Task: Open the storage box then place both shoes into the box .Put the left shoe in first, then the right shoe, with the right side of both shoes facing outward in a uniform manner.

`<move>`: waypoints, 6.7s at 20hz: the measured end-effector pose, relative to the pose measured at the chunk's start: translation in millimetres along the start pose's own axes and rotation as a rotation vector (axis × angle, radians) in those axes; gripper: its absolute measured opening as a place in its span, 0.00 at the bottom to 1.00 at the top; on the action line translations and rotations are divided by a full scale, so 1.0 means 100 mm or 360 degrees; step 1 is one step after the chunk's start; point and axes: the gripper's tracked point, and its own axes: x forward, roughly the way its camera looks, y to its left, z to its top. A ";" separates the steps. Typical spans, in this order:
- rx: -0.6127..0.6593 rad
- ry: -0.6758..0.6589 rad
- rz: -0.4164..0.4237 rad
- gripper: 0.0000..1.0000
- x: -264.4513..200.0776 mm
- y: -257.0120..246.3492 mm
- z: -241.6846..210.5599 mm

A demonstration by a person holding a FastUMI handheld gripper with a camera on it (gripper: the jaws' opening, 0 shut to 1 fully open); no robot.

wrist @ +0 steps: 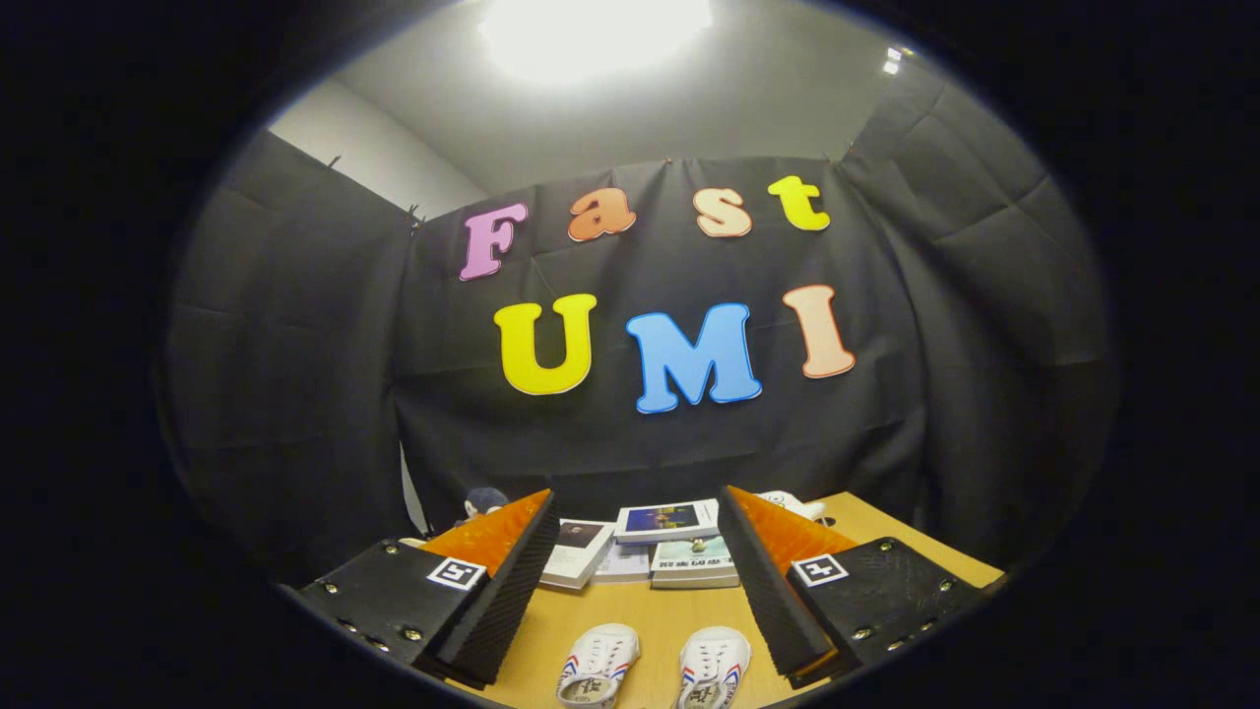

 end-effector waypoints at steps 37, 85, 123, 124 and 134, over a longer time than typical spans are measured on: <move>0.1673 0.1223 0.0576 0.94 -0.01 1.74 -2.20; 0.0331 0.0976 0.1313 0.74 0.05 4.44 -0.91; -0.0049 0.1188 0.0184 0.97 0.73 0.34 -2.35; -0.0054 0.1218 0.0177 0.97 0.73 0.29 -2.45; -0.0066 0.1506 0.0138 0.97 0.61 0.00 -3.19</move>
